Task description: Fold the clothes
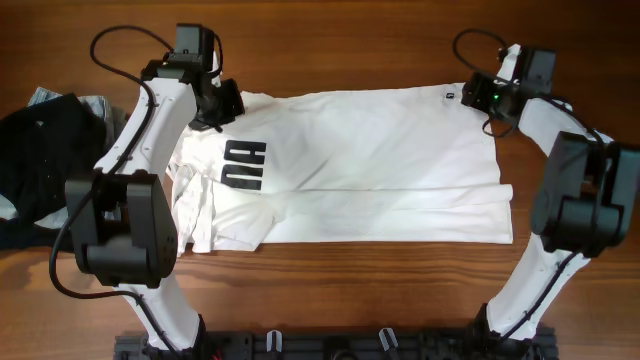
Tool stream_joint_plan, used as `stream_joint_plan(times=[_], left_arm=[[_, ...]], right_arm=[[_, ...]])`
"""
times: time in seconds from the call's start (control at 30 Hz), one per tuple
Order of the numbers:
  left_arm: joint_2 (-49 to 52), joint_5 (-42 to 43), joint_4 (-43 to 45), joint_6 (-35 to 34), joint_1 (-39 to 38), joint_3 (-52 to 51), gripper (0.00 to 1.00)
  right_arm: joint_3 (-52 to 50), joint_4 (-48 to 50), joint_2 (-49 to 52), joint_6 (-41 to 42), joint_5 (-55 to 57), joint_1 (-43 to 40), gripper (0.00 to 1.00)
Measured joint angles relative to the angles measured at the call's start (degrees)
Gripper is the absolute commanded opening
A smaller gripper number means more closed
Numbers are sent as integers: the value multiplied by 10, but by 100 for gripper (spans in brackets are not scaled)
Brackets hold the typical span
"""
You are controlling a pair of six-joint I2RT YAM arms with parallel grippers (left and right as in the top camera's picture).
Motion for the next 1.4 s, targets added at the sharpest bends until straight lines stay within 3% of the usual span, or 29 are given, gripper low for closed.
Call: stream_joint_plan(times=[0.03,0.17,0.37,0.53,0.63,0.7,0.8,0.87,1.0,1.03,1.07,1.1,1.13,1.3,1.4], left_arm=[[0,0,-17,0,0,0,4],[0,0,-40,-2,0,0,4],[0,0,-74,-2,0,0,4],[-29,0,-129,-2,7,0,4],[-103,0,-185,-2,22,0,4],[-165,0,-254,-2,33,0,4],[-189,-1,-338,-2,39,1,4],[-189,-11,-371,-2,39,-8,4],[-189,-27,-352,-2,39,-67,4],[-188,-28,-349,-2,39,-82,4],[-189,-30,-345,-2,39,-101,4],[-189,-31,-341,-2,39,-119,16],[-189,-32,-340,-2,39,-135,56],[-189,-39,-344,-4,39,-158,57],[-189,-39,-321,-4,39,-158,57]], right_arm=[[1,14,5,2,0,7,59],[6,24,16,18,19,28,4],[18,-5,21,73,43,28,4],[27,-162,-38,82,66,1,4],[33,-279,-140,80,82,-18,4],[38,-378,-216,77,109,-24,4],[43,-528,-247,61,164,-26,5],[32,-566,-246,55,187,-26,4],[2,-595,-246,53,202,-26,4],[-6,-608,-246,54,205,-26,5],[-8,-613,-246,54,206,-26,12],[-8,-620,-246,54,207,-26,38],[-8,-623,-246,53,209,-26,51],[-8,-638,-246,51,211,-26,72],[-8,-638,-246,19,189,-31,74]])
